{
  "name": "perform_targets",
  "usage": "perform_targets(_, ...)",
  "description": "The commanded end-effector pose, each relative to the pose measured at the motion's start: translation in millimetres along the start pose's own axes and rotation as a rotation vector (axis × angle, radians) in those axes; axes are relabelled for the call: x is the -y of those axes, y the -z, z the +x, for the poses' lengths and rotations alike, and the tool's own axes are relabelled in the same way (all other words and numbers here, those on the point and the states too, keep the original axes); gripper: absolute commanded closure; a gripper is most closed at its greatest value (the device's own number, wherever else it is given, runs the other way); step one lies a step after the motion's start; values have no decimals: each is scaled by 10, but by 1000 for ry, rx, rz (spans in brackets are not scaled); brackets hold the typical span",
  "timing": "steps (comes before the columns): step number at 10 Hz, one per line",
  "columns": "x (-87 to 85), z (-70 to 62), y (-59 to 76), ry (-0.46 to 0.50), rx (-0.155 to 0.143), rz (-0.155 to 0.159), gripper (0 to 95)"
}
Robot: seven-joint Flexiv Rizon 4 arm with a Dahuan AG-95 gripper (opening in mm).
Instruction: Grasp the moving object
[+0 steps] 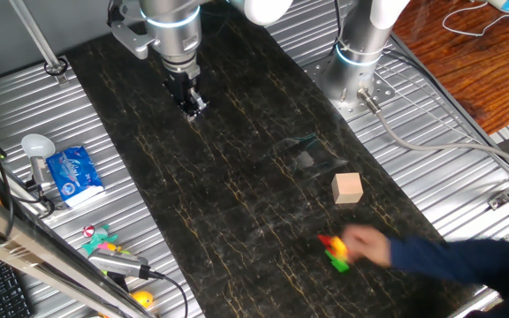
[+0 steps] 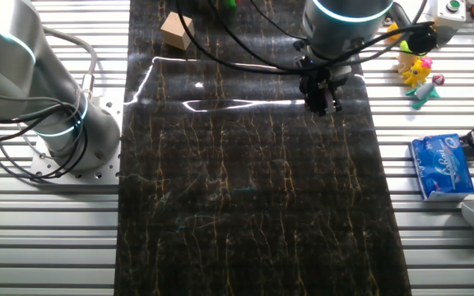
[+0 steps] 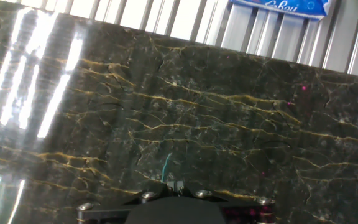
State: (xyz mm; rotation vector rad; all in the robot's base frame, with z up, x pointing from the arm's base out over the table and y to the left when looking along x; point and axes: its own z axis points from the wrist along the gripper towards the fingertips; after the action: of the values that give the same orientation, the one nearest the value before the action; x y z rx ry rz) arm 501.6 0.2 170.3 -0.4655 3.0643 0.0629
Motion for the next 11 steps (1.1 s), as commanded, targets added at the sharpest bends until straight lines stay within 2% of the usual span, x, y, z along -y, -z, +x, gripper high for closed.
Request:
perform_targets(1, -4, 16, 5, 9, 4, 4, 950)
perform_targets(7, -2, 16, -7, 22, -5, 6, 950)
perform_targets(9, -2, 16, -7, 22, -17, 12, 950)
perform_targets(11, -3, 16, -2, 31, -12, 9, 950)
